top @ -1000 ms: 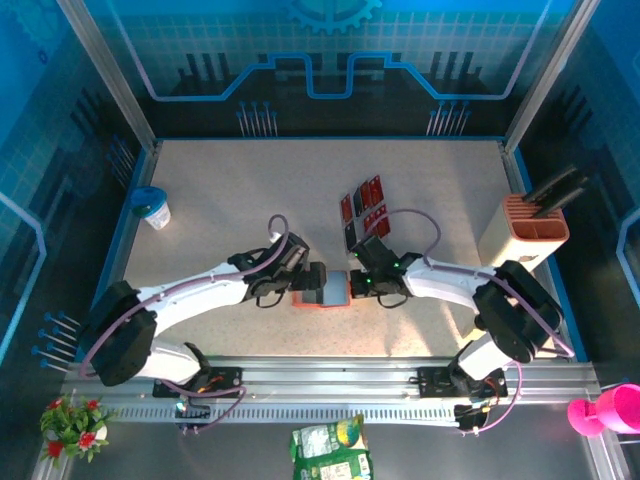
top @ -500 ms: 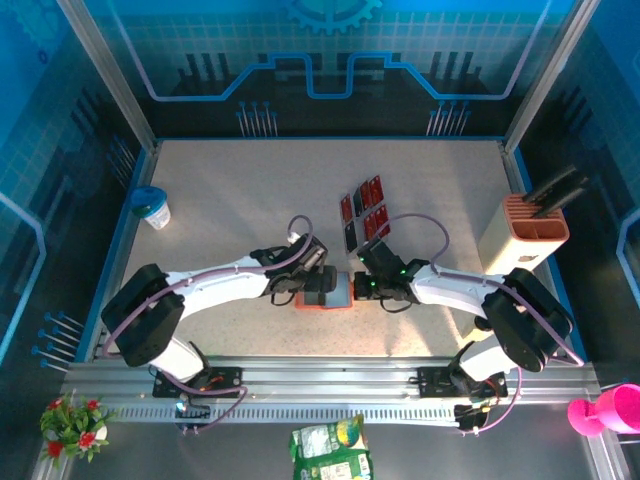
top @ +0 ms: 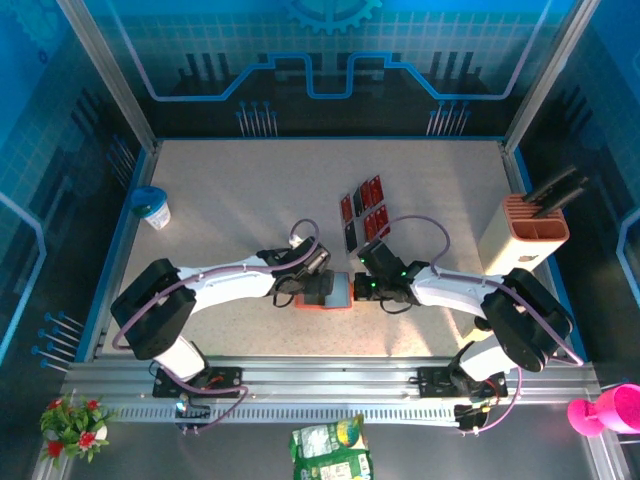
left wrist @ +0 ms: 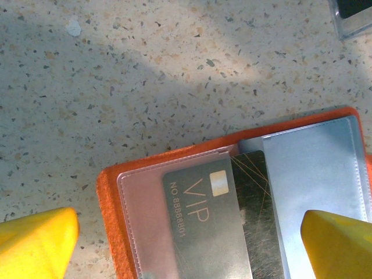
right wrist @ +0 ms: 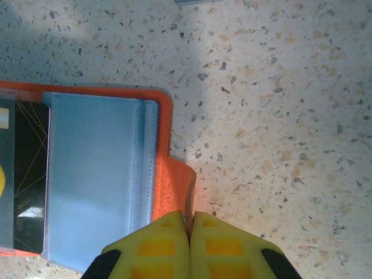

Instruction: Put the credit cards into the card holder

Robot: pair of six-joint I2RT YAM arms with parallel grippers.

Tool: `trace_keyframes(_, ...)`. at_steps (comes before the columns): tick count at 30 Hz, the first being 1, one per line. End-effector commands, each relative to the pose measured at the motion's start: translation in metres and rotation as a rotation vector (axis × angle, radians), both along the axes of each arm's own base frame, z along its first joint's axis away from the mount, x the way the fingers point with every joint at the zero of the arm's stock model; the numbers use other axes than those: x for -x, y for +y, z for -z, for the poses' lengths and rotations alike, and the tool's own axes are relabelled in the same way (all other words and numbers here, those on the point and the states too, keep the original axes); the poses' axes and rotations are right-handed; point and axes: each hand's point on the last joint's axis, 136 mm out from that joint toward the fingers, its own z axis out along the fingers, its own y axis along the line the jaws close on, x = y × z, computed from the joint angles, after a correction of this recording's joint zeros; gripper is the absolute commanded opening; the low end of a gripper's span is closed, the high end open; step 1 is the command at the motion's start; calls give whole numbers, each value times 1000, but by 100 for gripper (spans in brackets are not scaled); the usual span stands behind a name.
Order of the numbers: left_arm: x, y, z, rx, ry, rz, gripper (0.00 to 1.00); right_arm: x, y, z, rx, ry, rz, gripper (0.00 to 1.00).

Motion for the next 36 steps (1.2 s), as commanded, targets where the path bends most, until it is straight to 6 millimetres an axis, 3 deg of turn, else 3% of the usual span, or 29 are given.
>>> trace_keyframes(1,4,4,8,-55,9,28,99,3,-1,4,-7,13,8,0)
trace_keyframes(19,9,11,30,-107,45,46,99,4,-2,6,-11,17,14,0)
trace_keyframes(36,17,41,35,-192,59,22,99,6,-6,9,5,21,23,0)
